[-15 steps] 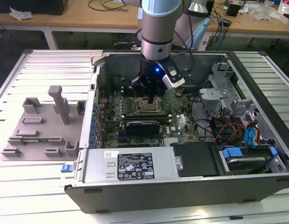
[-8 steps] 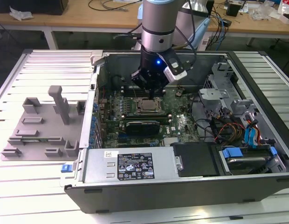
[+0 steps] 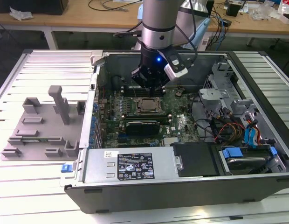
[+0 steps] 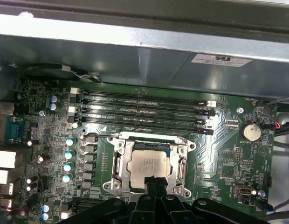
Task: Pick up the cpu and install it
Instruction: 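Install the first cpu locking lever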
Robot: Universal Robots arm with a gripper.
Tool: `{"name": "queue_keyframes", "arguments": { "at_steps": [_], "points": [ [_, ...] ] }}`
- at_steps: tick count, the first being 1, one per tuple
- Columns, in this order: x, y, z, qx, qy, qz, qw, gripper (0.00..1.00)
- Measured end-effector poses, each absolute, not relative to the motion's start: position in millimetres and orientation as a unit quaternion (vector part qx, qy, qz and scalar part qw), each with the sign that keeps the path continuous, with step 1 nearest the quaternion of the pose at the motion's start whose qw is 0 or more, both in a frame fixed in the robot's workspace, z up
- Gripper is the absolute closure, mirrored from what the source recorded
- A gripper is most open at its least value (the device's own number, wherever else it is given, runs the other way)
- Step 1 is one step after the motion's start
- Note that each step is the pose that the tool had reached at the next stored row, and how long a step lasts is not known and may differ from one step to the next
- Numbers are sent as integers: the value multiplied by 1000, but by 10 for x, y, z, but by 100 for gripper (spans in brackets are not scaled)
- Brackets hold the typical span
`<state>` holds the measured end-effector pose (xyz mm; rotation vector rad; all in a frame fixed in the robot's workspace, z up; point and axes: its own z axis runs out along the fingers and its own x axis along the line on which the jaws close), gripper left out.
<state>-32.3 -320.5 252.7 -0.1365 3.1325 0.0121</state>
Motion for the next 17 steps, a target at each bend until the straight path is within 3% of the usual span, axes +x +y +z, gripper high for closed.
{"name": "queue_keyframes", "arguments": {
  "at_steps": [17],
  "points": [
    [-484, -3199, 2536, -44, 999, 4, 3, 89]
  ]
}}
